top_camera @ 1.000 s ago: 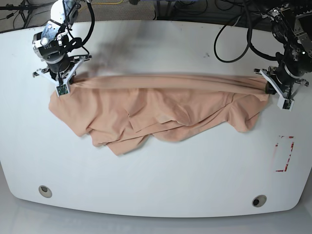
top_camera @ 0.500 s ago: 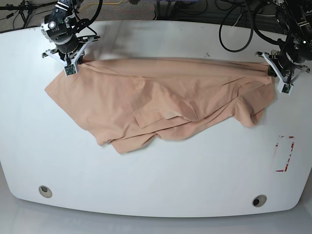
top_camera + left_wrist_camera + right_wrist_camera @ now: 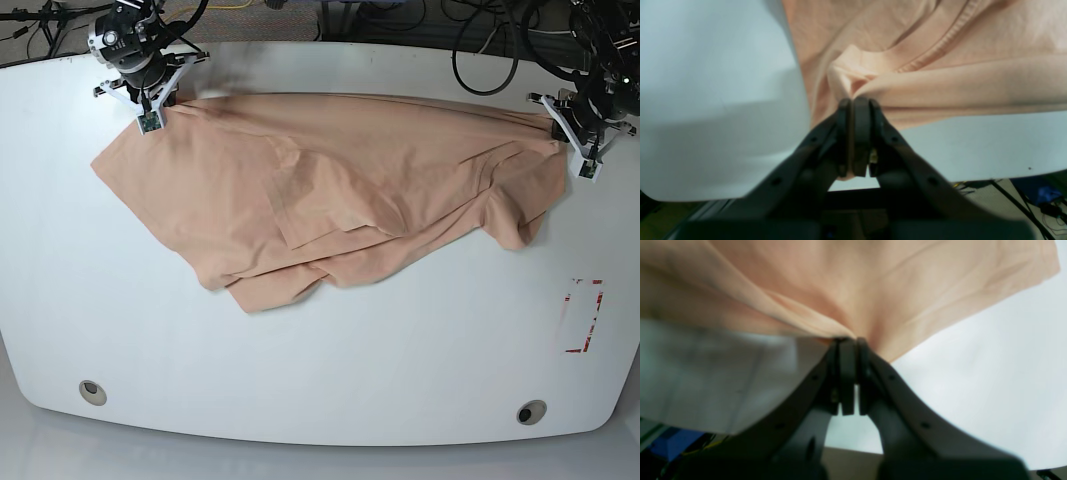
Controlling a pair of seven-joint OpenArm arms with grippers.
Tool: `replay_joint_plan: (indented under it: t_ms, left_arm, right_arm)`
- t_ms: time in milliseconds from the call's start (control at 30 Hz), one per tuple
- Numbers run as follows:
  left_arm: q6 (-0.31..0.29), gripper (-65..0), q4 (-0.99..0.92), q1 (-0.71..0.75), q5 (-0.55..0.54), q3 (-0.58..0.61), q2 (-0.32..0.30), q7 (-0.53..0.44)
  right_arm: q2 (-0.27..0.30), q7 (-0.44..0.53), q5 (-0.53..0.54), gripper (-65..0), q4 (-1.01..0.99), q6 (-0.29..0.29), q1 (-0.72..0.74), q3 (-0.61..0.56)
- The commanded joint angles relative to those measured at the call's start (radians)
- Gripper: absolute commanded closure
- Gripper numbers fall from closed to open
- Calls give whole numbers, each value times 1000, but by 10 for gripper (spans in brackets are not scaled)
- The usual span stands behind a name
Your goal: Fold the T-shirt properly
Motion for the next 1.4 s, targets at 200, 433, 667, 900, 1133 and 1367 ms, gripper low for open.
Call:
replay_joint_plan:
  t_ms: [200,433,667,900,1133,1367]
  left_arm:
    - [4,0,14,0,15,-10,-19,-10]
    - [4,0,14,0,15,-12,-19,-10]
    - [4,0,14,-2,15,-12,-19,-10]
    - [4,0,14,-2,15,-12,-19,-10]
    - [4,0,14,-2,15,-12,-19,-10]
    - [4,0,14,-2,15,-9,-37,-10]
  right_arm:
    - [7,11,-5,-3,18,-9,-13,6]
    - [-4,8,-5,-187,31,-9,-24,6]
    - [-32,11,-4,-374,65,-9,-27,5]
    - [-33,6,84,-373,67,-9,1,11]
    - [1,3,139,-374,67,-9,38,8]
    - [24,3,105,-374,61,-9,145,40]
